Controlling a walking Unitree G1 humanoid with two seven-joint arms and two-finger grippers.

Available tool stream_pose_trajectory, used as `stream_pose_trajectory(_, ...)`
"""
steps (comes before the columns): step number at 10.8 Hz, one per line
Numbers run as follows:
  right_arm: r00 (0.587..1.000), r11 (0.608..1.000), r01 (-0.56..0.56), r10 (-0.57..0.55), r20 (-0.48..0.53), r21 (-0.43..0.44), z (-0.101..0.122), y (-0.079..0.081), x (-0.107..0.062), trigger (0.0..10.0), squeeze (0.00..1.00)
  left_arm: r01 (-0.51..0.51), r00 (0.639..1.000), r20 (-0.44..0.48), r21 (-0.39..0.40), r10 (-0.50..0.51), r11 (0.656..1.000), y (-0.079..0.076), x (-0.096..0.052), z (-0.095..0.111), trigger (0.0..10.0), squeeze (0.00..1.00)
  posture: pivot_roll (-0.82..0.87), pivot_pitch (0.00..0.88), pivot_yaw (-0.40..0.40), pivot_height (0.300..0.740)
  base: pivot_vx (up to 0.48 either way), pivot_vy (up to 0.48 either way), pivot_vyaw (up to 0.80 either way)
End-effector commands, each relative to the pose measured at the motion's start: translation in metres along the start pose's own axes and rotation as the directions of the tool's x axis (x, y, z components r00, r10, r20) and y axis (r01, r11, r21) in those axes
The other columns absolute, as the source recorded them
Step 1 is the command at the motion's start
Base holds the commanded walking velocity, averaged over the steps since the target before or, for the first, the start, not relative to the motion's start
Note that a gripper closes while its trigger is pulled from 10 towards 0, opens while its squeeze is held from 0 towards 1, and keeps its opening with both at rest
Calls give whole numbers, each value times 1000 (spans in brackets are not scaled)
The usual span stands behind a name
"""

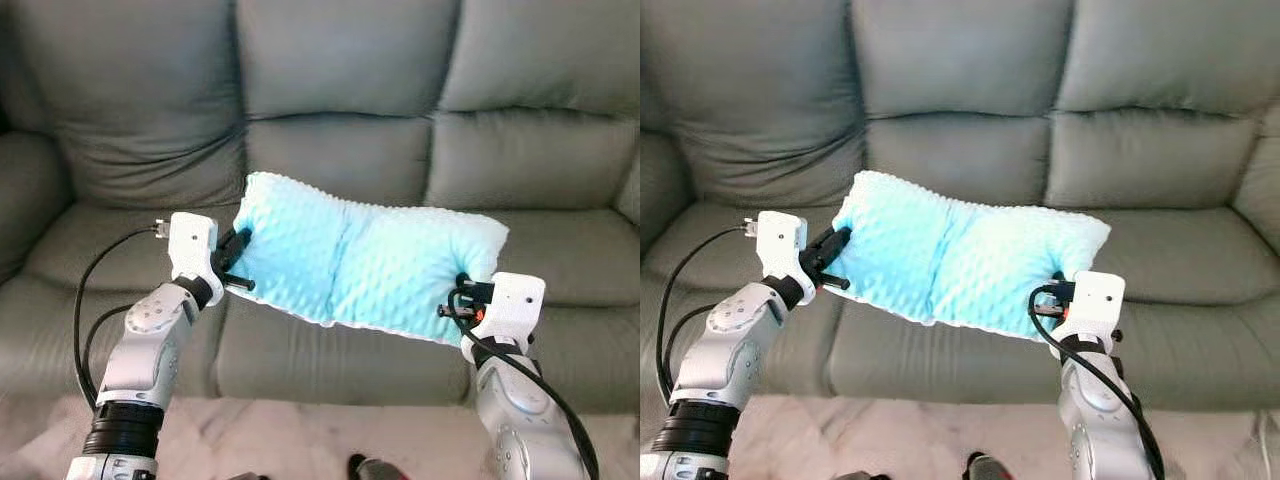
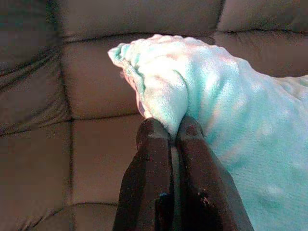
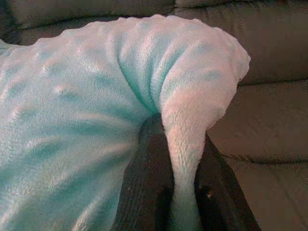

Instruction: Move the pillow to the sofa

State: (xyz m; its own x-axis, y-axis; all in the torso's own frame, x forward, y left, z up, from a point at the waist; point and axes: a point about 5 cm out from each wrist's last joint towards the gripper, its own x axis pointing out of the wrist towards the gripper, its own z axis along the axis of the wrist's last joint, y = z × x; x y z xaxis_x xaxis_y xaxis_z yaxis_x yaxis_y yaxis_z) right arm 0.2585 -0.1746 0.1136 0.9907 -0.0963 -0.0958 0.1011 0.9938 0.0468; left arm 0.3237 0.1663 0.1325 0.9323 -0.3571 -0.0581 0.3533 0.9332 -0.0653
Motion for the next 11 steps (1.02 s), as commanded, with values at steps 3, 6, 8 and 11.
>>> stream_pose_trajectory(3, 1000, 1000, -21, 21, 5, -14, 2, 2, 0, 10000, 0, -2, 1000, 7, -9, 2, 1000, -1, -2, -1, 10000, 0, -183, 139, 32, 740, 0, 0, -442)
stream_pose_trajectory(6, 1000, 999, -27, 27, 1, -17, 1, 2, 0, 10000, 0, -11, 1000, 12, -34, 11, 999, -1, -3, -1, 10000, 0, -182, 138, 27, 740, 0, -389, 0)
stream_pose_trajectory(8, 1000, 999, -30, 30, -2, -19, 1, 2, 0, 10000, 0, -12, 1000, 10, -44, 13, 999, 0, -3, -2, 10000, 0, -184, 138, 26, 740, 0, -480, 0)
stream_pose_trajectory(11, 1000, 999, -30, 30, -2, -21, 1, 1, 0, 10000, 0, -29, 1000, 12, -67, 29, 997, 4, -4, -2, 10000, 0, -185, 138, 24, 740, 0, 0, 0)
